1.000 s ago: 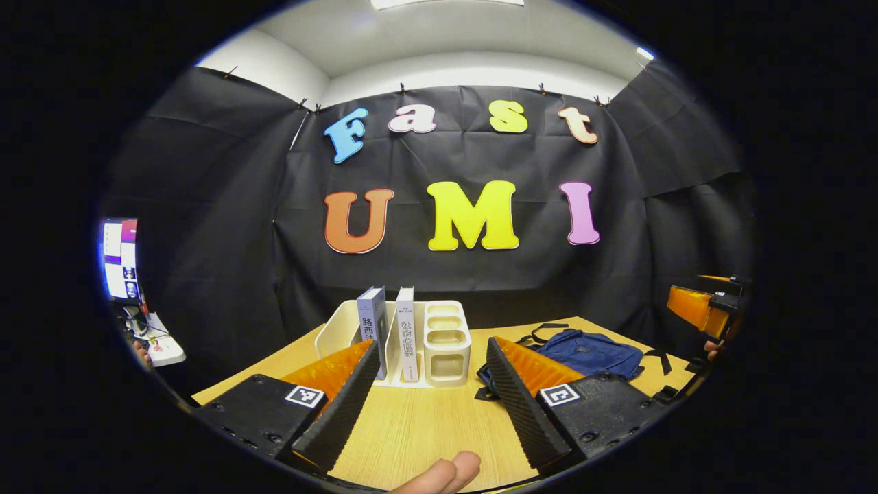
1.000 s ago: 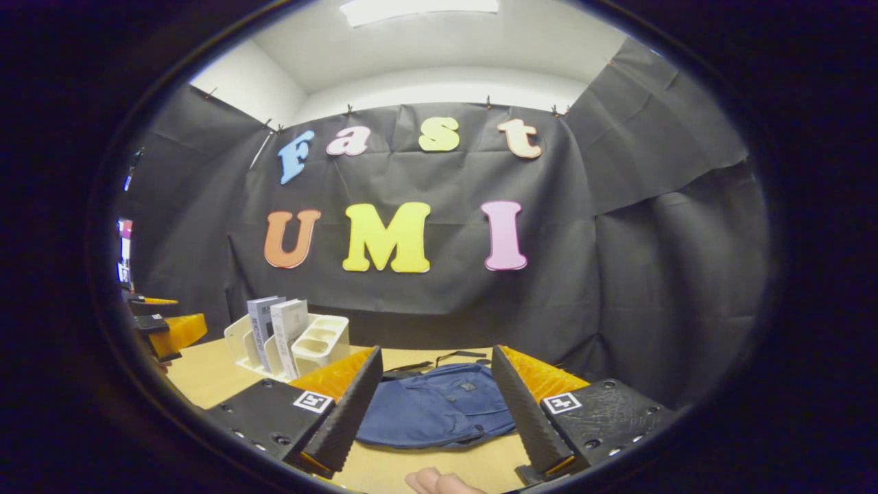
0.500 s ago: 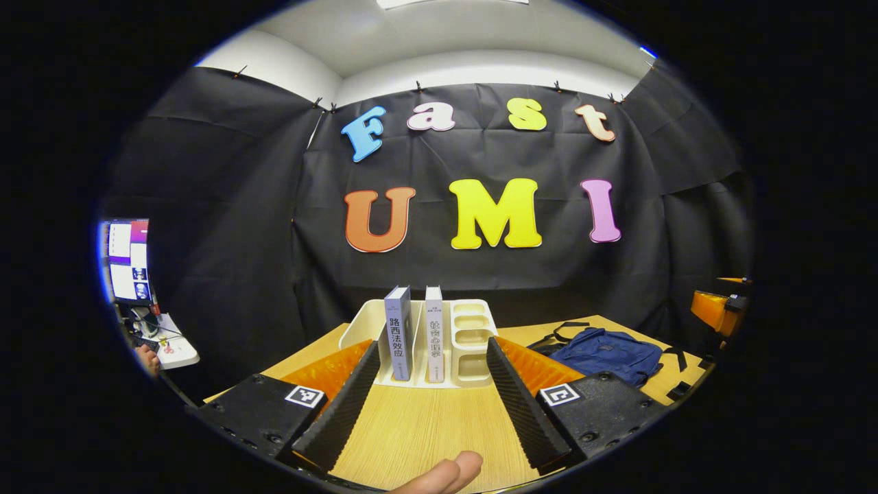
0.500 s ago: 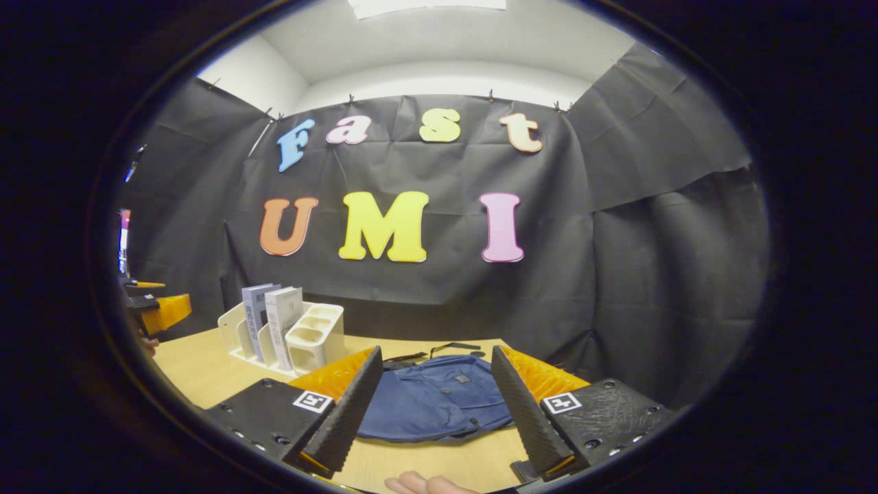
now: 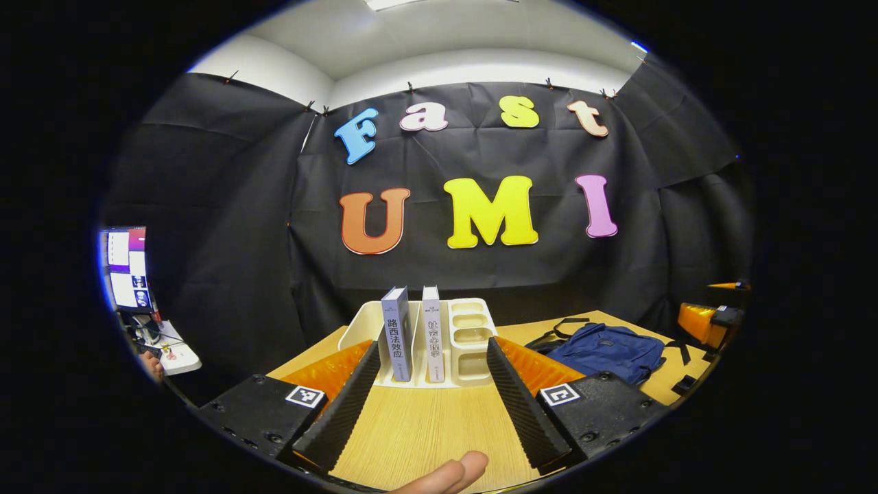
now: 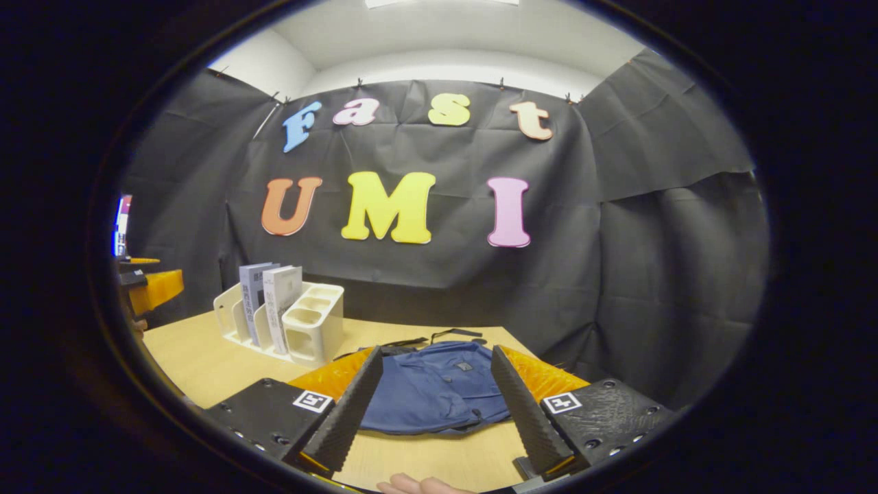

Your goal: Open the schoolbag, grab two books from the bookshelf and put them into the schoolbag.

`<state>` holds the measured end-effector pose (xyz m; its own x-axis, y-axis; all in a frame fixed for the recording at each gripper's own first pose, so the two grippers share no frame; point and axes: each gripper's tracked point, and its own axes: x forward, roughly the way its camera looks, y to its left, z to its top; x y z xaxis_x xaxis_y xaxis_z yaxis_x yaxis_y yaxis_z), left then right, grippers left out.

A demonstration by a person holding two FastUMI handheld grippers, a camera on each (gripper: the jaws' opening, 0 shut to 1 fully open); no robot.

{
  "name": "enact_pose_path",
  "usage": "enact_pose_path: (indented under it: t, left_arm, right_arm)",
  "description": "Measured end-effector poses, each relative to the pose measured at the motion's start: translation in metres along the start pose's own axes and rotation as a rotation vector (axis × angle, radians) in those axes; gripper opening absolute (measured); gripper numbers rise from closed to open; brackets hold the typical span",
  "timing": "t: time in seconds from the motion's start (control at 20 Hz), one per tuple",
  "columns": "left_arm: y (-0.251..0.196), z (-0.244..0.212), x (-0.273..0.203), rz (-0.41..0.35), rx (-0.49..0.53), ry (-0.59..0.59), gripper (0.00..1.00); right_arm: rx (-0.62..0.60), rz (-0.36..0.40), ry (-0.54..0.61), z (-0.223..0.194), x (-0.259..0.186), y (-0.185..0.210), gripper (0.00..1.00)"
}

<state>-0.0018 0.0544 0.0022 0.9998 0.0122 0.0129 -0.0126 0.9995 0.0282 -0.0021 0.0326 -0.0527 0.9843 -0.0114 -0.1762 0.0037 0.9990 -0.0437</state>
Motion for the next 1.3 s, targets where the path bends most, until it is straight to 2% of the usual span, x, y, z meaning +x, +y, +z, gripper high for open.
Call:
enact_pose_path:
  t: [0.1, 0.25, 0.3, 0.5, 0.75, 0.95, 1.2, 1.3]
  left_arm:
    - [-0.005, 0.003, 0.0, -0.006, 0.002, -0.007, 0.98]
    - [-0.005, 0.005, -0.002, 0.003, 0.013, -0.018, 0.98]
    - [-0.006, 0.006, -0.003, 0.0, 0.012, -0.022, 0.98]
    - [0.0, 0.006, -0.011, 0.011, 0.007, -0.026, 0.98]
    - [0.005, 0.001, -0.006, 0.015, 0.005, -0.015, 0.98]
    - [0.009, -0.002, -0.003, 0.026, -0.002, -0.007, 0.98]
    - [0.014, -0.003, -0.002, 0.039, 0.003, -0.003, 0.98]
    - [0.012, -0.005, 0.0, 0.036, 0.003, -0.003, 0.98]
  right_arm:
    - [-0.016, 0.02, 0.029, -0.012, 0.01, 0.011, 0.98]
    - [-0.063, 0.06, 0.095, -0.036, 0.027, 0.035, 0.93]
    - [-0.076, 0.08, 0.118, -0.043, 0.032, 0.044, 0.98]
    - [-0.096, 0.16, 0.218, -0.077, 0.056, 0.084, 0.98]
    - [-0.205, 0.22, 0.3, -0.113, 0.083, 0.133, 0.96]
    - [-0.295, 0.213, 0.359, -0.141, 0.102, 0.157, 0.96]
    - [-0.456, 0.141, 0.396, -0.167, 0.13, 0.165, 0.97]
    - [-0.491, 0.102, 0.403, -0.174, 0.14, 0.164, 0.94]
